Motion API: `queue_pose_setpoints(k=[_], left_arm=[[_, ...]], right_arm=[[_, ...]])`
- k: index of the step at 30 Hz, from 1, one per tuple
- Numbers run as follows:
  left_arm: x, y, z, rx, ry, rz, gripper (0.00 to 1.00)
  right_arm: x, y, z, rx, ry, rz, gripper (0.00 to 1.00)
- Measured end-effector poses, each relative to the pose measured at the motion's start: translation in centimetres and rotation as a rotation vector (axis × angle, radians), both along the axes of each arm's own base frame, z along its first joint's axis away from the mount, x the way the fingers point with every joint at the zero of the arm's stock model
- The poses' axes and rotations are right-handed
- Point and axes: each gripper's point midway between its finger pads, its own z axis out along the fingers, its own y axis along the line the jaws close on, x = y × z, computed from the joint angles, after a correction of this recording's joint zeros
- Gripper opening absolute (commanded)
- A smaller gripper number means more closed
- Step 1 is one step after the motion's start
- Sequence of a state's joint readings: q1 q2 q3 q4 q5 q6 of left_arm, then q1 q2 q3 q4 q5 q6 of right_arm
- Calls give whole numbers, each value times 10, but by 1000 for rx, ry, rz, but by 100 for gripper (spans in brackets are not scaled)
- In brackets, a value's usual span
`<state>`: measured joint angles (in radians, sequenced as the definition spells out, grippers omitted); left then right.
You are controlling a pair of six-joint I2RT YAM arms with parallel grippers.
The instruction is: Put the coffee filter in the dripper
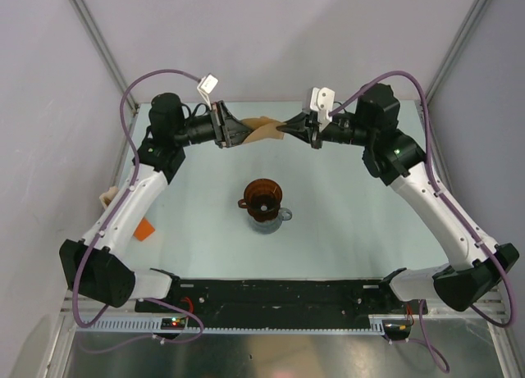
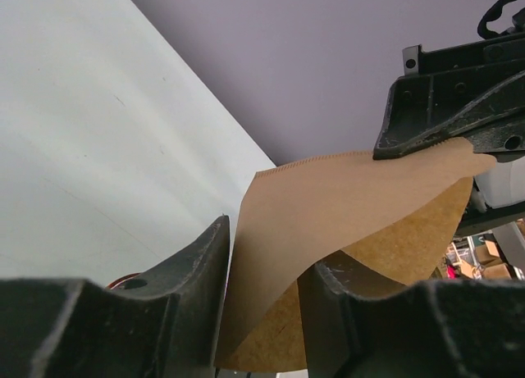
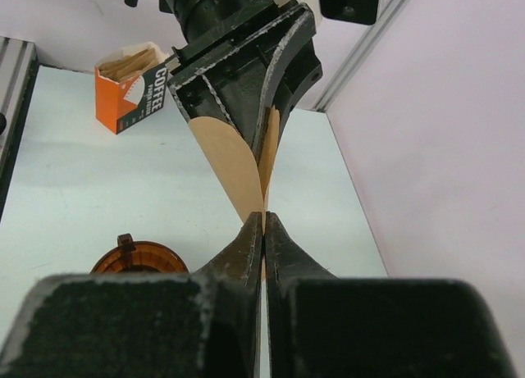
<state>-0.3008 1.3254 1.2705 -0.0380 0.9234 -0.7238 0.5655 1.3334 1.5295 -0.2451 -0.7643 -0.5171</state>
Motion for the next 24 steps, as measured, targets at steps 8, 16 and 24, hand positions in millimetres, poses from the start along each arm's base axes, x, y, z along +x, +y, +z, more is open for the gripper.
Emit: queue_pose_setpoints(k=[8,16,24], left_arm=[[0,0,-1,6,-15,-2,8],[-4,-1,0,2,-10,-25,0],[-6,-1,8,-30,8,-31,0]], right_arm=[[-6,0,-2,-13,5,32,0],[-6,-1,-8,-37,20,55,56],[-1,-19,-22,-83,80,37,48]])
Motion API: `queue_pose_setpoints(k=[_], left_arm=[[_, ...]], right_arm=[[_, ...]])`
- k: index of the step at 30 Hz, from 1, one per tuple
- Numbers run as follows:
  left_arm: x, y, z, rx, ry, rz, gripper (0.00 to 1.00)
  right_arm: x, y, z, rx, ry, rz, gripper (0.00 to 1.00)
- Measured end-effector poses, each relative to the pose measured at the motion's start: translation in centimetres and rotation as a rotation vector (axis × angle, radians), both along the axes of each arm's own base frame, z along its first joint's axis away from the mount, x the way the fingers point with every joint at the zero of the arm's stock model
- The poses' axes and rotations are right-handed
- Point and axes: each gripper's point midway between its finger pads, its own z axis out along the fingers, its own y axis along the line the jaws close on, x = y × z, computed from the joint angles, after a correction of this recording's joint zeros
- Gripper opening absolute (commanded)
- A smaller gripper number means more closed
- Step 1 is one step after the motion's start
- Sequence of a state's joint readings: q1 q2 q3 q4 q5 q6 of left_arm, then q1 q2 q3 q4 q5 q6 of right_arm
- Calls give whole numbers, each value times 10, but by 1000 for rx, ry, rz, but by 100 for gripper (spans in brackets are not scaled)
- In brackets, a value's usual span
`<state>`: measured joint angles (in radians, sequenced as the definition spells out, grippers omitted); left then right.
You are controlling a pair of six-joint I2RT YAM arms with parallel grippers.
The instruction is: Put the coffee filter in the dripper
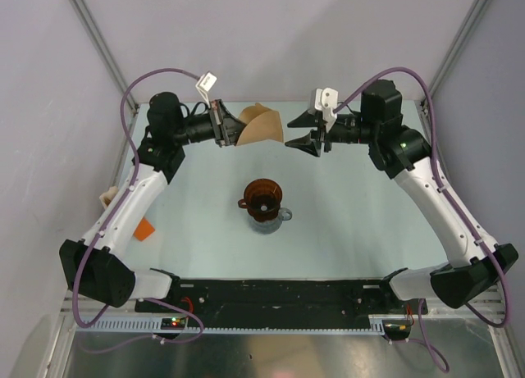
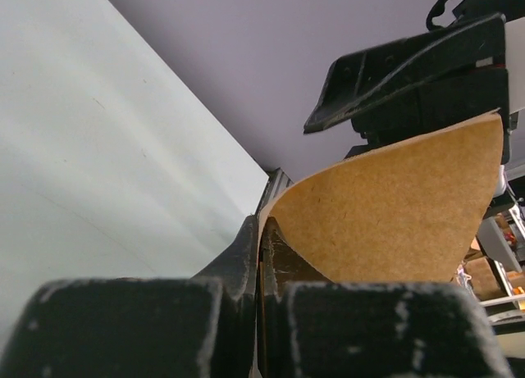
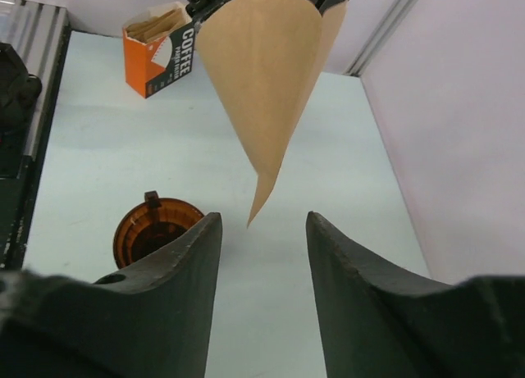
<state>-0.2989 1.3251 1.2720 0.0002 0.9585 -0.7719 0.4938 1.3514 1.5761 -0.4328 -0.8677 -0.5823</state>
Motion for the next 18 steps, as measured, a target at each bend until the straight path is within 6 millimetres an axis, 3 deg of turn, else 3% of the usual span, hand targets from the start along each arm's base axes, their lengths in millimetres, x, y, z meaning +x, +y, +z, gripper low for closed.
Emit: queue_pose_setpoints(k=[7,18], left_arm=[[-2,-1,12,-27,-11,-10,0],[-2,-1,13,-30,-14,-14,0]], right_arm=[[-6,4,-3,-8,15,20,38],[0,11,-7,-3,25,23,7]])
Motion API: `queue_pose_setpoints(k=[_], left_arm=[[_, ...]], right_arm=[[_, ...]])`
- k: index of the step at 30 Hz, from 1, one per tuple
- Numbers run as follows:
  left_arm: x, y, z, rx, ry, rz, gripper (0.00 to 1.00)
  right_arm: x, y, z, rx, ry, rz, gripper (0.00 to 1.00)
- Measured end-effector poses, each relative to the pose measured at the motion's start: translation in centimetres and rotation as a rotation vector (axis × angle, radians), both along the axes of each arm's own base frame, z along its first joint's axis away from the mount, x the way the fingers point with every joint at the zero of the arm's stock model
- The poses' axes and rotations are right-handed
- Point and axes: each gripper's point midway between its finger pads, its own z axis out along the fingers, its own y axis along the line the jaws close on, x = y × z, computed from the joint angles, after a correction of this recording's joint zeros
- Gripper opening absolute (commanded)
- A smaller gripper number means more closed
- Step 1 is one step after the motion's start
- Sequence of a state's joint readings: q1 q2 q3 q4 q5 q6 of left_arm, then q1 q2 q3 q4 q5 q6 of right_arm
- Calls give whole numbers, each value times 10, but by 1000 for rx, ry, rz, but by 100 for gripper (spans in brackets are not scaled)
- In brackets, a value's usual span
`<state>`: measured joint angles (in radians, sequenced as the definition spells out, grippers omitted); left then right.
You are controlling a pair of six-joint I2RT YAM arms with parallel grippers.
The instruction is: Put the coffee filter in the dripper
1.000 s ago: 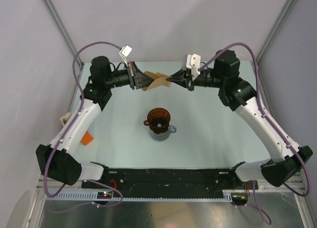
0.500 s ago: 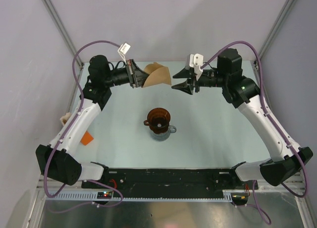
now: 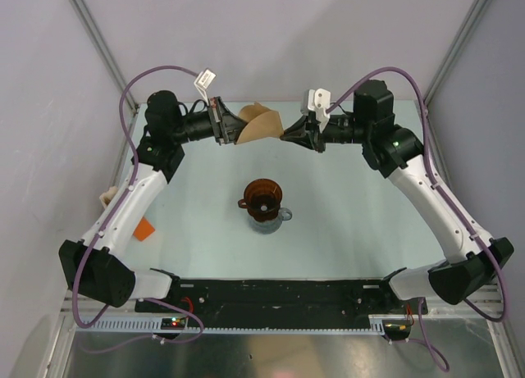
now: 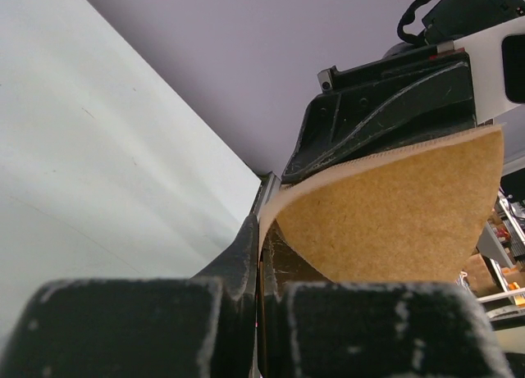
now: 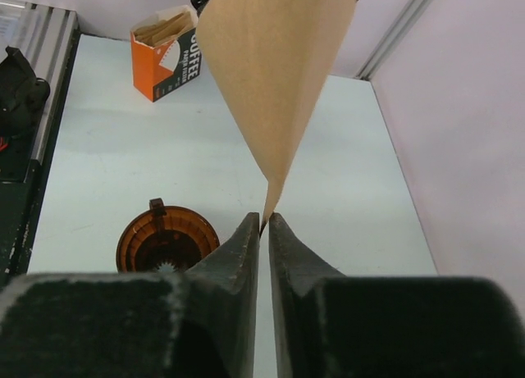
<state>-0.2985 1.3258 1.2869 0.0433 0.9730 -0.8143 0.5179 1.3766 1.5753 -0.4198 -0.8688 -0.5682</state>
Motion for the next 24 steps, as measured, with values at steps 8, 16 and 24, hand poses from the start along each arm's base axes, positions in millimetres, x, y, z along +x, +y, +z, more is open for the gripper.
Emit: queue_pose_setpoints(k=[8,16,24], left_arm=[[-2,0,0,0,0,-10,0],[-7,-2,0,0,0,-40,0],[-9,-2,0,0,-2,-49,24]], right_arm=[[7,0,-6,-15,4,-22,0],[8,-4,-11,-49,-20,-16,0],[7,-4,-11,-54,-23,-6,0]])
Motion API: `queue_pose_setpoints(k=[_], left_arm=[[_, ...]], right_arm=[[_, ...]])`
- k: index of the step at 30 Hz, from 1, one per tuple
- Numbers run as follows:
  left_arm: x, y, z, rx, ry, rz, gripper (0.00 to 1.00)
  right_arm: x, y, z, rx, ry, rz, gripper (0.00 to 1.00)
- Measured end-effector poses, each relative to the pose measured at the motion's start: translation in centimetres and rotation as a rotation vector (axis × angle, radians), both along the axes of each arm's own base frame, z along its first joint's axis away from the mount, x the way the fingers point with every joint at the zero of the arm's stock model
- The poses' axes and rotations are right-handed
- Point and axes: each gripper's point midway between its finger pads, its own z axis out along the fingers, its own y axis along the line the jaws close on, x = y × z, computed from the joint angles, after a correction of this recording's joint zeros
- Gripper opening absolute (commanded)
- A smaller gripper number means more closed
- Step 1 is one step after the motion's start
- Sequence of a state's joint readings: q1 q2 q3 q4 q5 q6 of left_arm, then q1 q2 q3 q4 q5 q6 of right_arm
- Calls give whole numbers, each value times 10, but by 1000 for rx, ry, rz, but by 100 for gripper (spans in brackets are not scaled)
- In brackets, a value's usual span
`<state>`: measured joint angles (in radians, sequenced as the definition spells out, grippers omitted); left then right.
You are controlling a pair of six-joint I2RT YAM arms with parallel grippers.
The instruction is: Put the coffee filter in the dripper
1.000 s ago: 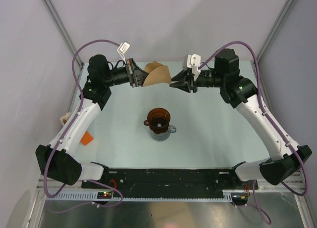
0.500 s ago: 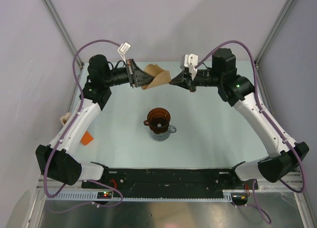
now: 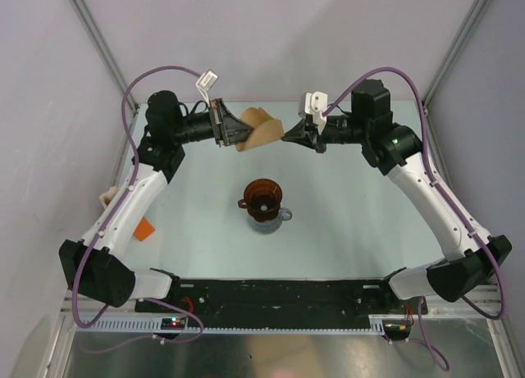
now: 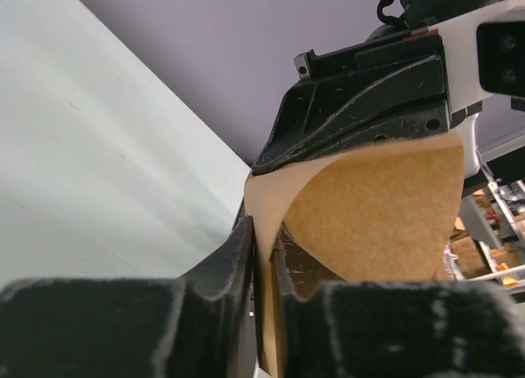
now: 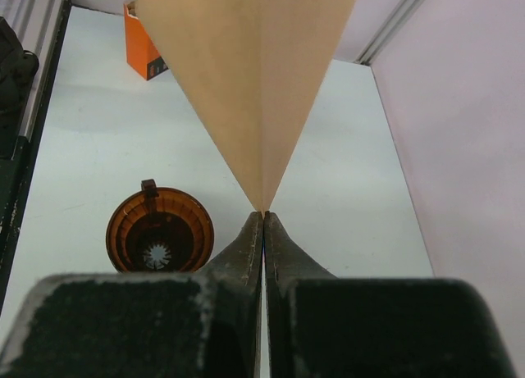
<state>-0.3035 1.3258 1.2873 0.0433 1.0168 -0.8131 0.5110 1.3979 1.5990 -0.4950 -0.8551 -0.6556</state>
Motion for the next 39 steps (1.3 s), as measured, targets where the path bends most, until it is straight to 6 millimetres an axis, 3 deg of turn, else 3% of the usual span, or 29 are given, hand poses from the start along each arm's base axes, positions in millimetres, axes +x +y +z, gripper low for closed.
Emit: queue_pose_setpoints(k=[4,8,14,19,21,24,26,34,39], left_arm=[[1,0,-1,1,0,0,34],[4,-3,-5,4,12,-5,35],[8,-8,-8,9,21,-15,12],[8,-9,1,4,-5,-14,1],[7,-9,5,0,-17,-17,0],[9,-9,9,-2,-30,-5,0],[16,-8,11,0,-49,30,0],[67,16,28,138,-285,391,0],[73,25,44,299,-526,568,0]], right_arm=[[1,-1,1,4,2,-2,0],[2,0,5,19,-7,1,0],[6,3,10,42,-38,0,0],[9,4,8,44,-53,0,0],[10,4,9,46,-67,-2,15],[12,3,8,41,-63,-14,48],[15,-1,7,37,-39,-32,58],[41,-31,17,118,171,-240,87],[48,-43,44,250,269,-387,90]])
